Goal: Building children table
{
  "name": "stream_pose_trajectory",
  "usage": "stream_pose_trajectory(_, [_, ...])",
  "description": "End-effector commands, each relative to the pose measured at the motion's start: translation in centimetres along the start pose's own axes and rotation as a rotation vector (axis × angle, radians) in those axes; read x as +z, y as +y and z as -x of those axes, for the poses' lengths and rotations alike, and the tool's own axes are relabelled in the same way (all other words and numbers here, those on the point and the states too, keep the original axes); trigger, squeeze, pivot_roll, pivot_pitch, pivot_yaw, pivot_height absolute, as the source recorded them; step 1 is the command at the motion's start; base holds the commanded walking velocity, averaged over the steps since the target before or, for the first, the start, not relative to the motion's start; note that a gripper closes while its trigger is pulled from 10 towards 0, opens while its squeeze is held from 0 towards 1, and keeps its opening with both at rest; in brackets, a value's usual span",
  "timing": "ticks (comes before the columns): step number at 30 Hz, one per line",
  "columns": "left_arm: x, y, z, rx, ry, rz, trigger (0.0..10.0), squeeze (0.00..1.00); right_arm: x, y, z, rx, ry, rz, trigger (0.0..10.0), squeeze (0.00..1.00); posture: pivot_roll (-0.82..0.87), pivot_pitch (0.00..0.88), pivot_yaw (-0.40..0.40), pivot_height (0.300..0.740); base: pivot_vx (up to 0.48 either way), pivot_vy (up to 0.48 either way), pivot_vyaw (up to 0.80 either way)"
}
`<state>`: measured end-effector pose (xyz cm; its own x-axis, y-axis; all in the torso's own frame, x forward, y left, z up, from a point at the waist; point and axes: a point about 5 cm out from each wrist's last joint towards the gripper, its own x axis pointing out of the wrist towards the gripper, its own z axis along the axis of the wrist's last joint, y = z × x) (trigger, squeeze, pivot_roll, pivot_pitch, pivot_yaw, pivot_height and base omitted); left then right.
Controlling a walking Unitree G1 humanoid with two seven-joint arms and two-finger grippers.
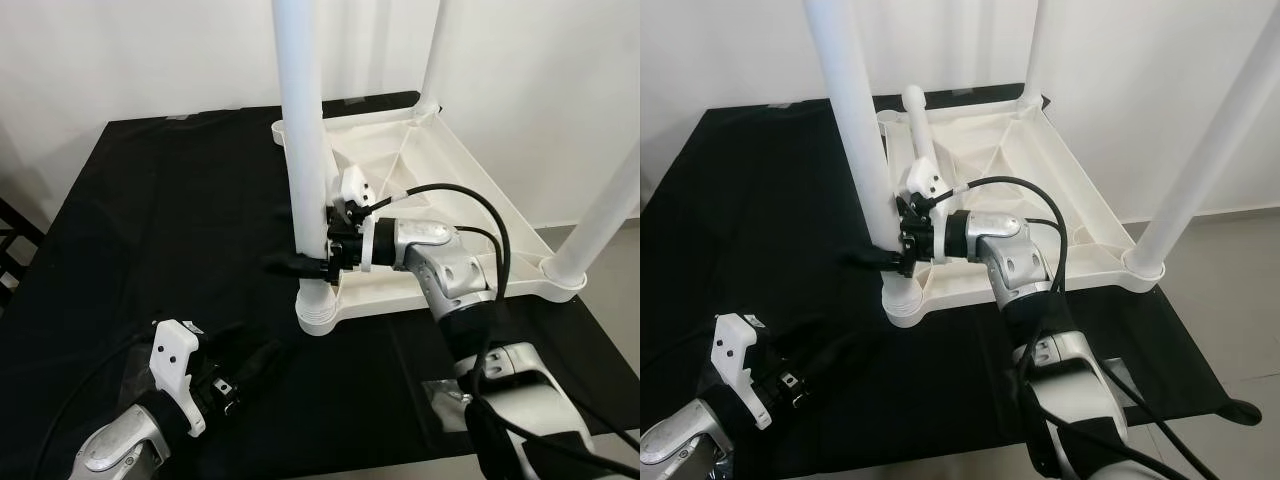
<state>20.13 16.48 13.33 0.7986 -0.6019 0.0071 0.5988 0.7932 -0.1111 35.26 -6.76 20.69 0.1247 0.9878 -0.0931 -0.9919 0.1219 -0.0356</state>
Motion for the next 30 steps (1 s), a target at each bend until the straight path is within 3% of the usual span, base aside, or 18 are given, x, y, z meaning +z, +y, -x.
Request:
stream_pose_trajectory(1, [-0.4,0.1,0.2,0.003,0.025,-0.006,10.0,0.0,0.1,0.0,-0.4,0.035,-0.001,0.01,0.0,0.0,0.01,0.083,0.038,0.74,0.0,0.0,0.0])
stream_pose_trajectory(11, [-0.4,0.0,0.3,0.002,0.023,-0.005,10.0,0.0,-1.2,-0.2,1.1,-0.033,0.0,0.009,0.0,0.0,0.01,0.087,0.032,0.74,0.0,0.0,0.0])
stream_pose_trajectory(12, [-0.4,0.0,0.4,0.002,0.021,-0.006,10.0,0.0,-2.7,0.3,1.1,-0.178,0.021,-0.036,0.0,0.0,0.01,0.101,0.022,0.74,0.0,0.0,0.0])
stream_pose_trajectory(13, [-0.4,0.0,0.4,0.002,0.021,-0.006,10.0,0.0,-2.7,0.3,1.1,-0.178,0.021,-0.036,0.0,0.0,0.01,0.101,0.022,0.74,0.0,0.0,0.0])
stream_pose_trajectory(14, [-0.2,-0.1,0.5,0.004,0.02,-0.007,10.0,0.0,-3.9,0.5,0.8,-0.531,0.018,-0.049,0.0,0.0,0.01,0.109,0.018,0.74,0.0,0.0,0.0])
stream_pose_trajectory(15, [-0.2,-0.1,0.5,0.004,0.02,-0.007,10.0,0.0,-3.9,0.5,0.8,-0.531,0.018,-0.049,0.0,0.0,0.01,0.109,0.018,0.74,0.0,0.0,0.0])
stream_pose_trajectory(16, [-0.2,0.0,0.7,0.005,0.019,-0.008,10.0,0.0,-4.6,0.8,1.2,-0.801,0.016,-0.061,0.0,0.0,0.01,0.113,0.019,0.74,0.0,0.0,0.0])
stream_pose_trajectory(18, [-0.2,0.0,0.7,0.005,0.019,-0.008,10.0,0.0,-4.6,0.8,1.2,-0.801,0.016,-0.061,0.0,0.0,0.01,0.113,0.019,0.74,0.0,0.0,0.0])
stream_pose_trajectory(19, [-0.1,0.0,0.8,0.006,0.019,-0.009,10.0,0.0,-6.1,3.1,1.2,-0.92,0.051,-0.117,0.0,0.0,0.0,0.124,0.034,0.74,0.0,0.0,0.0])
stream_pose_trajectory(21, [-0.1,0.0,0.8,0.006,0.019,-0.009,10.0,0.0,-6.1,3.1,1.2,-0.92,0.051,-0.117,0.0,0.0,0.0,0.124,0.034,0.74,0.0,0.0,0.0])
stream_pose_trajectory(22, [0.0,0.1,0.8,0.006,0.021,-0.009,10.0,0.0,-7.2,4.8,1.0,-0.938,0.079,-0.16,0.0,0.0,-0.01,0.114,0.045,0.74,0.0,0.0,0.0])
stream_pose_trajectory(23, [-0.1,0.2,0.8,0.0,0.026,-0.004,10.0,0.0,-7.8,6.3,0.4,-0.853,0.113,-0.166,0.0,0.0,0.0,0.113,0.034,0.74,0.0,0.0,0.0])
stream_pose_trajectory(27, [-0.1,0.2,0.7,-0.003,0.026,-0.004,10.0,0.0,-7.4,5.9,0.2,-0.841,0.124,-0.133,0.0,0.0,0.0,0.112,0.036,0.74,0.0,0.0,0.0])
stream_pose_trajectory(28, [-0.1,0.2,0.7,0.001,0.024,-0.005,10.0,0.0,-7.1,5.7,0.1,-0.845,0.141,-0.12,5.3,0.0,0.0,0.112,0.036,0.74,0.0,0.0,0.0])
stream_pose_trajectory(29, [-0.1,0.3,0.7,0.003,0.023,-0.006,10.0,0.0,-6.9,5.5,0.1,-0.846,0.147,-0.12,10.0,1.0,0.0,0.112,0.036,0.74,0.0,0.0,0.0])
stream_pose_trajectory(30, [-0.1,0.3,0.7,0.006,0.022,-0.006,10.0,0.0,-6.4,5.4,-0.2,-0.826,0.129,-0.133,10.0,1.0,0.0,0.11,0.037,0.74,0.0,0.0,0.0])
